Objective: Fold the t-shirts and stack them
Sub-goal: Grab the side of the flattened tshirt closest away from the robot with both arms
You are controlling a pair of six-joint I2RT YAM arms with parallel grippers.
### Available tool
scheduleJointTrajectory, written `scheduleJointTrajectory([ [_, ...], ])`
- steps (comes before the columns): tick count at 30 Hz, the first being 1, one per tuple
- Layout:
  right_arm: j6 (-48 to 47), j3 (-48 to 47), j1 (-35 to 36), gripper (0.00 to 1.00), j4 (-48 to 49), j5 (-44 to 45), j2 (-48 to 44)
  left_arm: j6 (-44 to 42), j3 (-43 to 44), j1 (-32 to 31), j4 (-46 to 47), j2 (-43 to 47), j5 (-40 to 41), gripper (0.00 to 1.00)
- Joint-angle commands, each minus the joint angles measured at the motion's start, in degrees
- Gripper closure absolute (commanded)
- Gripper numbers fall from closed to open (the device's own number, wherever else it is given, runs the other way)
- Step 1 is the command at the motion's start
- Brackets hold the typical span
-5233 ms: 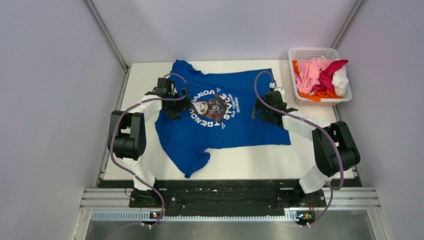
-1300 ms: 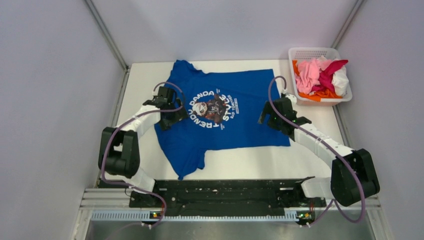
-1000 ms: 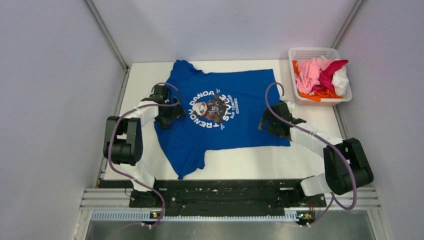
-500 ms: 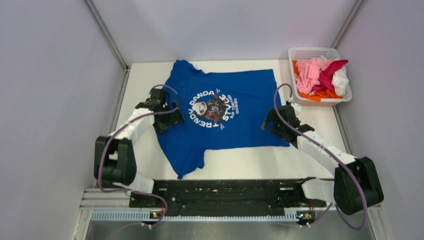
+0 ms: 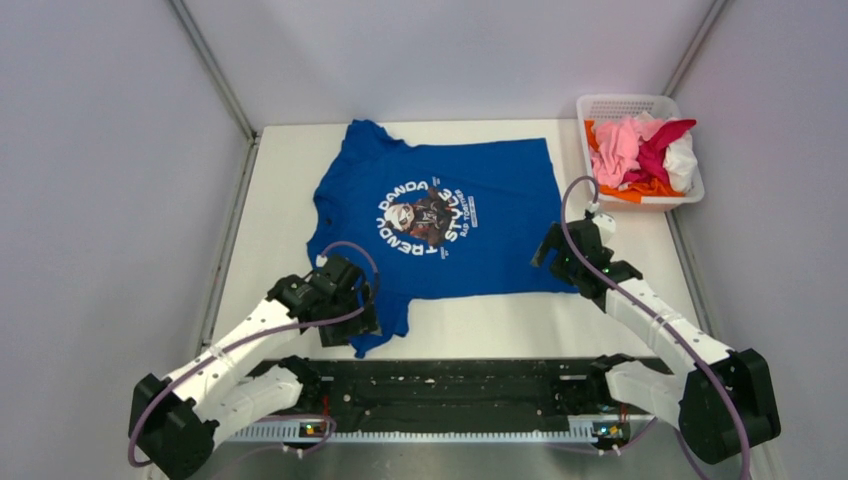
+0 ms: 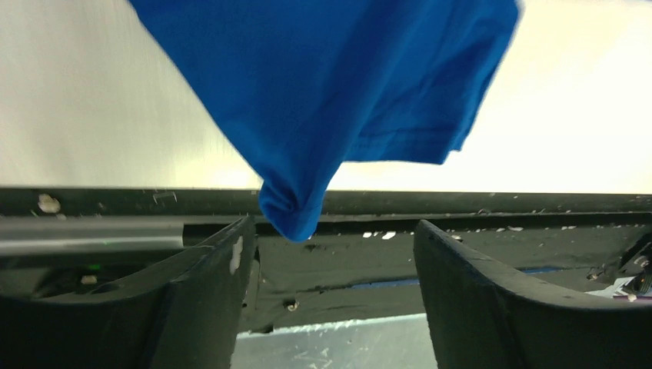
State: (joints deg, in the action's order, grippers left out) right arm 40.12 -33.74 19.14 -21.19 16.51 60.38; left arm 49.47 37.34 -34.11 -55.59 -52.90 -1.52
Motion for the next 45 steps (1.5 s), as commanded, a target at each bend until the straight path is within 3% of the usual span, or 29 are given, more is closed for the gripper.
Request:
scheduleJointTrajectory([
  [1,0.2,0.0,-0.4,0.01,-0.6,1.4,-1.0,6.3,-3.8,-1.5,0.6,-3.1,-1.3,0.28],
  [6,1.4,0.4,-0.4,0.01,-1.6,2.5,-1.4,5.9,-6.6,-2.3,7.6,-7.7,-1.5,0.38],
  [11,3.3,1.5,-0.5,0.01,-2.9,3.4,-1.8,5.2,-6.1,-2.3,12.3,-11.4,0.5,0.66],
  [16,3.8,2.8,-0.5,0.03,-3.3,2.9,-1.8,5.1,-4.4,-2.2,13.1,-15.9,4.1,0.74],
  [19,4.6,3.3,-0.5,0.04,-4.1,2.8,-2.1,4.5,-2.0,-2.2,9.9,-17.3,7.0,1.00],
  [23,6.2,5.1,-1.5,0.09,-4.1,2.7,-2.5,2.4,0.2,-2.2,8.8,-14.7,5.4,1.00],
  [26,7.5,6.3,-3.2,0.22,-4.0,2.0,-2.5,1.4,1.0,-2.2,9.3,-11.1,3.6,1.00],
  [34,10.9,10.5,-4.0,0.37,2.9,1.3,-1.9,-0.4,3.7,-2.1,8.9,-10.3,1.8,1.00],
  [41,11.4,10.5,-4.0,0.59,4.4,3.4,-0.1,-1.4,6.5,-2.0,8.0,-9.4,2.7,1.00],
  [45,11.5,10.9,-3.9,0.61,6.1,4.6,1.0,-2.0,7.4,-1.6,8.3,-9.4,3.2,1.00],
])
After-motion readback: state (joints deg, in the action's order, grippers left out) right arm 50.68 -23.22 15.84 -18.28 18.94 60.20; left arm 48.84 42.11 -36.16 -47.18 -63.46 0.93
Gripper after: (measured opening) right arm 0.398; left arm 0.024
